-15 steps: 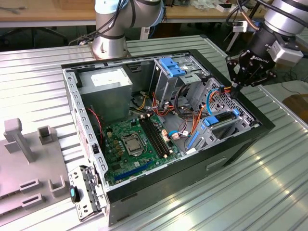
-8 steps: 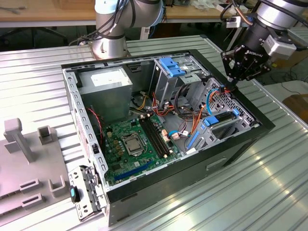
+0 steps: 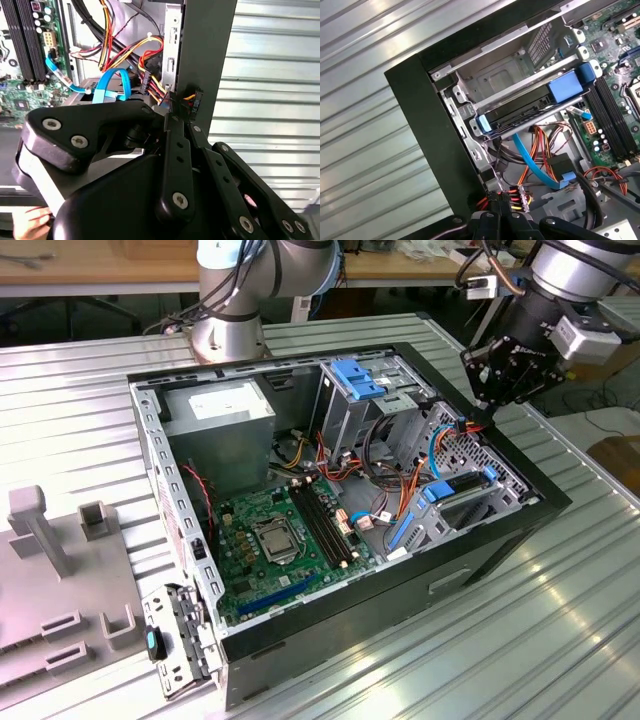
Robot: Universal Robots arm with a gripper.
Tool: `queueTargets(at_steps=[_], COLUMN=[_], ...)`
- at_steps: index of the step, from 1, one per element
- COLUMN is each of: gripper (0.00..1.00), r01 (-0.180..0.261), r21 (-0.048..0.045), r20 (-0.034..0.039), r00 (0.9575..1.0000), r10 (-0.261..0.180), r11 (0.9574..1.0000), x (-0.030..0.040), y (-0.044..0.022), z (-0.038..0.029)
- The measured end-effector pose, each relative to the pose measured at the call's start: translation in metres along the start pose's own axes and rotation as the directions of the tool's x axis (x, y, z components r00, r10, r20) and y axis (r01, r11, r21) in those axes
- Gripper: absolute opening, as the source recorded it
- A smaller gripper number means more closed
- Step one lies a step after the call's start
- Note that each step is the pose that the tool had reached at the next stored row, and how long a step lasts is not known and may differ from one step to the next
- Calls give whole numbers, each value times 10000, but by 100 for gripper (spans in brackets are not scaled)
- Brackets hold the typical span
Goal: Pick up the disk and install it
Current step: 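Insert the first disk wire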
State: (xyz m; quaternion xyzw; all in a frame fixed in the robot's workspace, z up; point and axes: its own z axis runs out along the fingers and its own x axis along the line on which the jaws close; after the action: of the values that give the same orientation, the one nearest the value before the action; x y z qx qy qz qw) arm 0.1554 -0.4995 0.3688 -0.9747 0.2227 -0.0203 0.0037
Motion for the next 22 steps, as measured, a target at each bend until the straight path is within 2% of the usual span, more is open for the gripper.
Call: queueTargets(at_steps=[3,5,8,13,16,22], gripper=[11,11,11,11,11,11], r01=[236,392,532,925,1292,2105], r21=[52,90,101,153,193,290], r20=[-93,-189,-281,-370,-442,-655], r00=[9997,9991,9982,9951,9908,9759], r10=[-235,-390,-529,-918,-1282,-2082], r11=[9997,9992,9985,9956,9914,9772], x=[-1,-5,-10,-15,-16,-16], y=[-2,-10,-23,-35,-35,-35], z=[1,-7,-24,-31,-31,-31])
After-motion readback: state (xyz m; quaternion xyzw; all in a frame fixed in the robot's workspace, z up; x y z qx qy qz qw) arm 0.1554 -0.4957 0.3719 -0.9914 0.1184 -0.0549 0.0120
